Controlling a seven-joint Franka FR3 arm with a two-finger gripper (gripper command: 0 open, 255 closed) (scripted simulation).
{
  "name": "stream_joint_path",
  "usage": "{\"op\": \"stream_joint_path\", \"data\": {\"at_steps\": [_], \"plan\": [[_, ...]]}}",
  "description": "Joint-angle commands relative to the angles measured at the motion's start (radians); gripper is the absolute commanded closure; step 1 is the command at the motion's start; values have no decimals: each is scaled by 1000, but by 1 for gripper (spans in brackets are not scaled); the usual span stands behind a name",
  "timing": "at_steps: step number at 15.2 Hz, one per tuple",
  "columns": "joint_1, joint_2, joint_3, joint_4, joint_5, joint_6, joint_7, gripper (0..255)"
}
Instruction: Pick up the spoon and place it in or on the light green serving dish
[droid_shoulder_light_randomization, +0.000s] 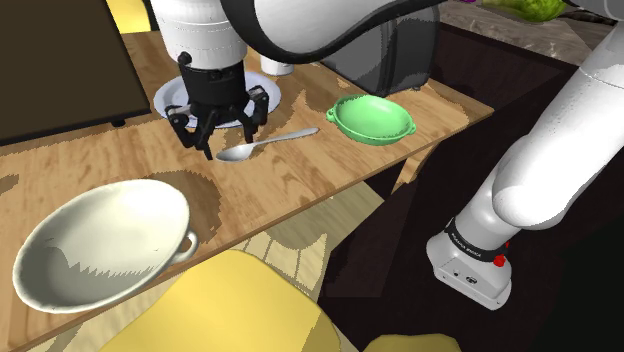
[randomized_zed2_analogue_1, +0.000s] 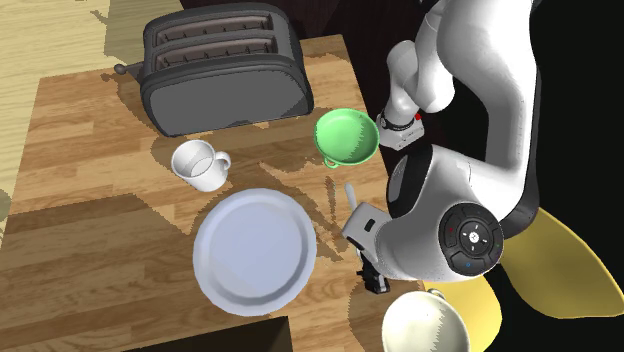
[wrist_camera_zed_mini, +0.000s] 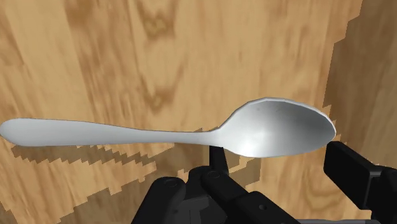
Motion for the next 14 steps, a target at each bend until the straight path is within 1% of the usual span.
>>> {"op": "stream_joint_path", "data": {"at_steps": [1, 14], "plan": [[0, -6, 0, 20, 6, -25, -6, 255], [7, 12, 7, 211, -1, -202, -22, 255]]}}
